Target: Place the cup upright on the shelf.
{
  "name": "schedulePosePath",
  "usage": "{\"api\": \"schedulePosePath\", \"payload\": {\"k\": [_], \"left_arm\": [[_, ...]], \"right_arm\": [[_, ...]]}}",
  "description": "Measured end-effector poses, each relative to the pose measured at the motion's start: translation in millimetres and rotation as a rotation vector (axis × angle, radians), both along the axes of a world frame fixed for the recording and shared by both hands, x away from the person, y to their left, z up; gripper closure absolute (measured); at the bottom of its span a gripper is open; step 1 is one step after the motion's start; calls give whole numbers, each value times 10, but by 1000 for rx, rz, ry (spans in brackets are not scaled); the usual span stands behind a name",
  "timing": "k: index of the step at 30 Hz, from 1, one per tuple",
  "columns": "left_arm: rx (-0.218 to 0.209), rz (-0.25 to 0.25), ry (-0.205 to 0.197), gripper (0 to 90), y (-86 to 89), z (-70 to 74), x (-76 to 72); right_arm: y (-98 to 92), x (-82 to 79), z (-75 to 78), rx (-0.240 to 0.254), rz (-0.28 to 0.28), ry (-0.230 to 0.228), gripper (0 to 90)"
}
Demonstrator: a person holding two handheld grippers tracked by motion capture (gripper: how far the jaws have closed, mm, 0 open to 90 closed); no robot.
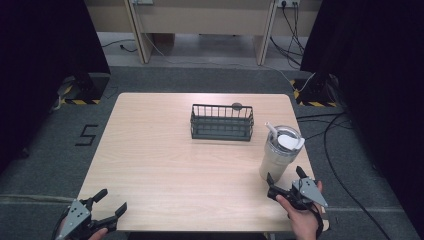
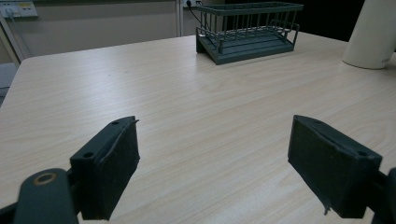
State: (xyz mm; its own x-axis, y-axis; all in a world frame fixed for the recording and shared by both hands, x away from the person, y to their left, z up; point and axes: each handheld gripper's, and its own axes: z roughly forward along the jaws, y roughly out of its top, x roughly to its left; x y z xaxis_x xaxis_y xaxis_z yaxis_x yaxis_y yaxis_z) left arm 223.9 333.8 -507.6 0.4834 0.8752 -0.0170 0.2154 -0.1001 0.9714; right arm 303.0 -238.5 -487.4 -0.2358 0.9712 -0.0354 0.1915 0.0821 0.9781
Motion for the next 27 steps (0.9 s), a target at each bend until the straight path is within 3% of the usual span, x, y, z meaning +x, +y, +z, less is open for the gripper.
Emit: {"api": "schedulePosePath", "payload": {"k": [9,27], "left_arm": [[-8,-3,-2,158,4,-4,-4],[-8,-6,-1,158,-1,-1,-7]], "right_arm": [[39,52,-5,1,-3,3,9],[125,456,25,-13,-37,4,13]]}}
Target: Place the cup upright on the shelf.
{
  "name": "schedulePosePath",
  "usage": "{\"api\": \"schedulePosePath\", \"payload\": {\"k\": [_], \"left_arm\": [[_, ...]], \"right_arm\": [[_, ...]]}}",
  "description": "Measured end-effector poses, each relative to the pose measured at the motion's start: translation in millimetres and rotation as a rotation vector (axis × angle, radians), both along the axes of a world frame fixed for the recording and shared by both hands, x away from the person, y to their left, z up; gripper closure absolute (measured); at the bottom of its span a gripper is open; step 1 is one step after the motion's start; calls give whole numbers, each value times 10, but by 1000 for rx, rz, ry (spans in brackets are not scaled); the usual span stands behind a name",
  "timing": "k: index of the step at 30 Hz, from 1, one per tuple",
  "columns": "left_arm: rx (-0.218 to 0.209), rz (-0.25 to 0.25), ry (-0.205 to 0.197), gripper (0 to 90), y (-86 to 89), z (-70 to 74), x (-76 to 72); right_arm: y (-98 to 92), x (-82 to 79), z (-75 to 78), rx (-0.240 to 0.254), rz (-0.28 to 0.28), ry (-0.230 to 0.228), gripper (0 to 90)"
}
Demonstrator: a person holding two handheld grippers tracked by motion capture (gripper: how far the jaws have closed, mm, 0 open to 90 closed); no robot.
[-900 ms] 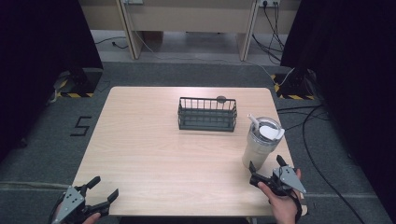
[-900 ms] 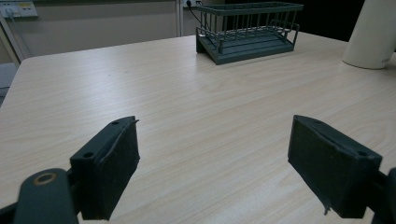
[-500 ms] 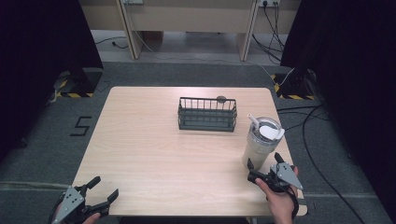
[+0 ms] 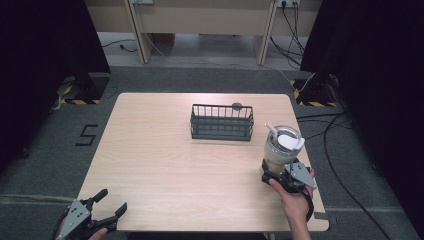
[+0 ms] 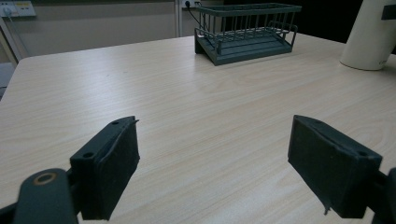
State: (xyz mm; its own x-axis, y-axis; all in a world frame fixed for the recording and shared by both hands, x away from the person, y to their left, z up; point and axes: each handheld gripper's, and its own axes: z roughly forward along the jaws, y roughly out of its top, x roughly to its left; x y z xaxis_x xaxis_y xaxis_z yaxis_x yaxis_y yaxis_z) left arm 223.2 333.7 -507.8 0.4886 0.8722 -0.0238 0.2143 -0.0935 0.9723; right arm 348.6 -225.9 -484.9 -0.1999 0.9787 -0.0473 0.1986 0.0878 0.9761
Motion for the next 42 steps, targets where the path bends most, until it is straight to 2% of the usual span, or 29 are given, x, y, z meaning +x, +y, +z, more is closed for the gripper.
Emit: {"api": "schedulePosePath", "payload": {"k": [12,29,33,35,42], "left_arm": [[2,-4,1,155,-6,0,1],[-2,-2,4,156,-6,-2,5],[0,0,6,157,-2,-2,7],[-1,1,6,157,-2,-2,6],[-5,2,6,160,-3,-3,6]], "right_arm": [[26,155,7,3,-8,-18,85],[28,156,44,-10,3,0,94],[42,156,62,-33,9,6,94],[50,162,77,-47,14,0,94],[82,166,172,-33,18,-17,94]]}}
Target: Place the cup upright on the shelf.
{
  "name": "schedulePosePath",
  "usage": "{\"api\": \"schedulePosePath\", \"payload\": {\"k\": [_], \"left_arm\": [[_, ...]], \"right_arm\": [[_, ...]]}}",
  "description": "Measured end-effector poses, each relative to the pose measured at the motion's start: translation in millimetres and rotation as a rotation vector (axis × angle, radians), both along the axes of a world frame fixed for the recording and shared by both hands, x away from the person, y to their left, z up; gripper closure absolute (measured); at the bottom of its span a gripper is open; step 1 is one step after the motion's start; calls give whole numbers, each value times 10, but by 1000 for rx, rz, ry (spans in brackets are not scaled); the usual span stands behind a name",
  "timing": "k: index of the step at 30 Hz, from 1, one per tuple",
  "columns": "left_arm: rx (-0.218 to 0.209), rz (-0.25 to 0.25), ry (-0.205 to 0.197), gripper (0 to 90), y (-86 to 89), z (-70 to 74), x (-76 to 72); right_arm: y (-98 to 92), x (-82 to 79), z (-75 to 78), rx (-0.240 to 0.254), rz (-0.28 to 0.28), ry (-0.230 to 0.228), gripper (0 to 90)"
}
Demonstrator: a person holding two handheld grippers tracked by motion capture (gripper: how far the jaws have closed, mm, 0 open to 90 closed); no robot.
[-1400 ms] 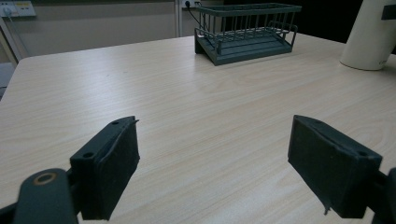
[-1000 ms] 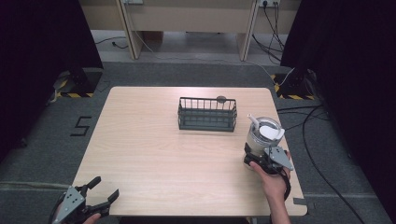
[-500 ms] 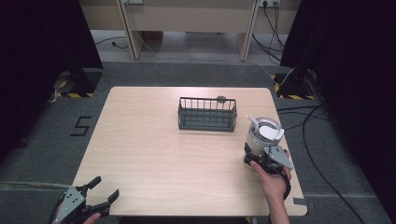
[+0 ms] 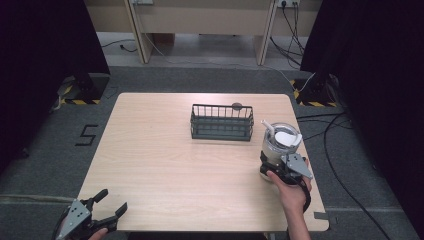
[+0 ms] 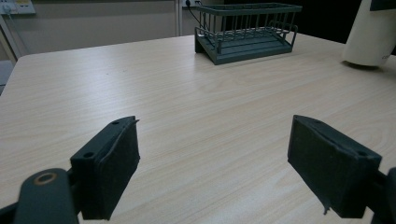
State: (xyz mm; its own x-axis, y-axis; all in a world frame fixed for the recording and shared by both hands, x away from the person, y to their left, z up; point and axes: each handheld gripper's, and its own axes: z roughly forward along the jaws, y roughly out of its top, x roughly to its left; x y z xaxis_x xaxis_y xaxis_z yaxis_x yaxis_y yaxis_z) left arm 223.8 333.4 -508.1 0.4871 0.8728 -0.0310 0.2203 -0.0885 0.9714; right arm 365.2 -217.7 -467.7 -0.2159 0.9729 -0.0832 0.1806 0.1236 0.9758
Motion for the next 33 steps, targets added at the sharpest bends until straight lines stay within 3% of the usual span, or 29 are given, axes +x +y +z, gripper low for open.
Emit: {"api": "schedulePosePath", "payload": {"k": [33], "left_arm": [[-2,3,1,166,6,2,-2]], "right_arm": [[258,199,352,24,33,-52,95]]}}
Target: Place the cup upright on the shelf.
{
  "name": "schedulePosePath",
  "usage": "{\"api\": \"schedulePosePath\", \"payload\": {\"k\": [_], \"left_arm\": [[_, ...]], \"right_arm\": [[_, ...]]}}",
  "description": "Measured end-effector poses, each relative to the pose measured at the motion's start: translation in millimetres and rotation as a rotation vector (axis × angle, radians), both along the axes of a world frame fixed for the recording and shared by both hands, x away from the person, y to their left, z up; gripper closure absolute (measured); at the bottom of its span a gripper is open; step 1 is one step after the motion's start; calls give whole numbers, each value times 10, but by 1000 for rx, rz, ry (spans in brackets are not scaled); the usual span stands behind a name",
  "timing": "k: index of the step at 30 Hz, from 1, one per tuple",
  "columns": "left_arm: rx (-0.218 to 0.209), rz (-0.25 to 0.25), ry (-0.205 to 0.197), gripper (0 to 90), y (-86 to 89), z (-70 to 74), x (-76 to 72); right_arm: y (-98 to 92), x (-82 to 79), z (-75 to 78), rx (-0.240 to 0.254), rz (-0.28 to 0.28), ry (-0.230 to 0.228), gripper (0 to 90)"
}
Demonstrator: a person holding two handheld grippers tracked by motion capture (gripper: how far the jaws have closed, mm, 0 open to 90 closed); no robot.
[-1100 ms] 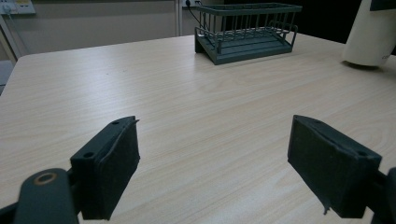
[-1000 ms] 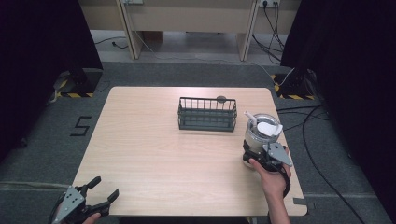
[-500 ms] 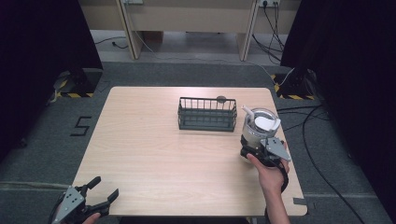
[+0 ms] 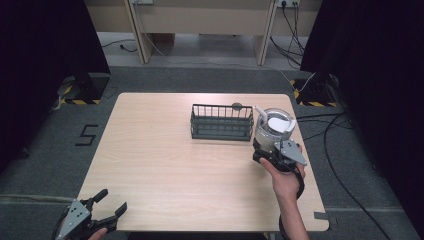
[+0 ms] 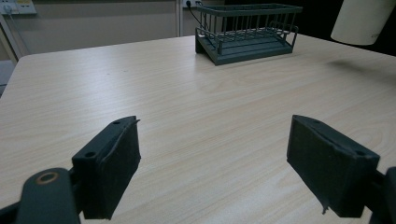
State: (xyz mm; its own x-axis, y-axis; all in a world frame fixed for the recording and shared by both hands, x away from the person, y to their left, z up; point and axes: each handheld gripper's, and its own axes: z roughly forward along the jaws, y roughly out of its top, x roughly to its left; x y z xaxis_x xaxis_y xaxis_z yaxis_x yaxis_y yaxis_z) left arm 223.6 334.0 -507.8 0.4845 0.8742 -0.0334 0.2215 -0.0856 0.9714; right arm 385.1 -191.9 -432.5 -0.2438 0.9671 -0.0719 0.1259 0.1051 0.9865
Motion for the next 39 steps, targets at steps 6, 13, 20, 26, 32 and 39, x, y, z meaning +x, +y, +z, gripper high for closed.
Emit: {"api": "schedulePosePath", "payload": {"k": [6,13,20,26,32,39], "left_arm": [[-1,-1,0,166,0,0,-1],[0,-2,0,166,0,-1,0],[1,-2,1,166,0,0,-2],[-6,-1,-1,167,-4,-1,-1],[-5,-3,-2,167,-4,0,-2],[-5,-4,-3,167,-3,1,-2]], "right_arm": [[78,48,24,2,9,2,94],[141,111,53,4,15,2,94],[171,153,111,9,17,-5,95],[219,197,155,10,25,-7,95],[268,232,175,13,29,-7,95],[347,294,223,10,42,-12,95]]}}
